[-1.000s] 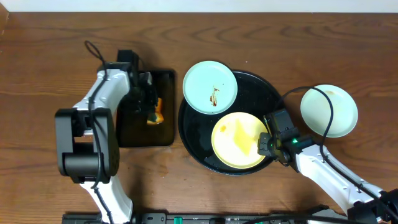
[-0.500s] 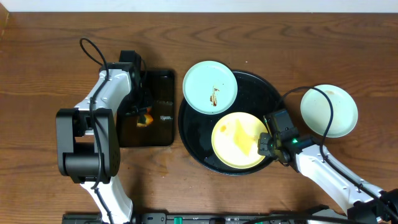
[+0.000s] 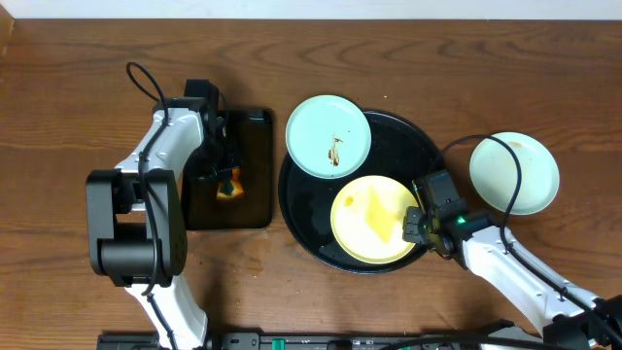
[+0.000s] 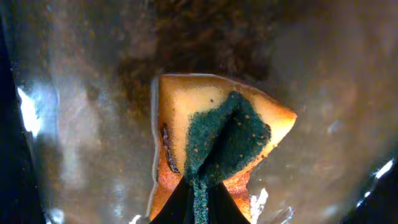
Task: Clean dirty plates on tray and stack at the side
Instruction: 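Lift the yellow plate with the right gripper and stack it on the green plate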
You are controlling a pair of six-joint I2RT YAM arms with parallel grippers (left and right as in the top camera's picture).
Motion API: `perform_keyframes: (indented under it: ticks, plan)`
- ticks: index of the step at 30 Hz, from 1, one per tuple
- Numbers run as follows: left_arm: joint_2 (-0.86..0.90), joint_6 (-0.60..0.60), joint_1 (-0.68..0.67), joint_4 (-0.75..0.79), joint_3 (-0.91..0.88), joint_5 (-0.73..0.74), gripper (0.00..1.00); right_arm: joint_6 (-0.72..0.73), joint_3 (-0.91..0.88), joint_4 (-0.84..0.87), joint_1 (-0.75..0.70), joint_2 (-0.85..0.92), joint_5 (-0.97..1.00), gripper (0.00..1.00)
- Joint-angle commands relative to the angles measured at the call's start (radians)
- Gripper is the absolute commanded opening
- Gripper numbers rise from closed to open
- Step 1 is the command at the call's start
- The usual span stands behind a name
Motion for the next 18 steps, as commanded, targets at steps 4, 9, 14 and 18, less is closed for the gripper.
perform_keyframes:
  ticks: [4, 9, 14, 18]
  plan:
    - [-0.007, 0.017, -0.001, -0.015, 0.002, 0.028, 0.08, -0.067, 0.031, 0.023, -0.002, -0.054, 0.037, 0.01]
    - [-0.007, 0.017, -0.001, -0.015, 0.002, 0.028, 0.08, -0.207, 0.112, 0.010, -0.002, -0.142, 0.156, 0.01]
    - [-0.007, 0.016, -0.001, -0.015, 0.002, 0.028, 0.08, -0.416, 0.162, 0.016, -0.001, -0.176, 0.277, 0.01]
    - [-0.007, 0.017, -0.001, -0.015, 0.002, 0.027, 0.08, -0.541, 0.199, 0.027, 0.000, -0.187, 0.398, 0.01]
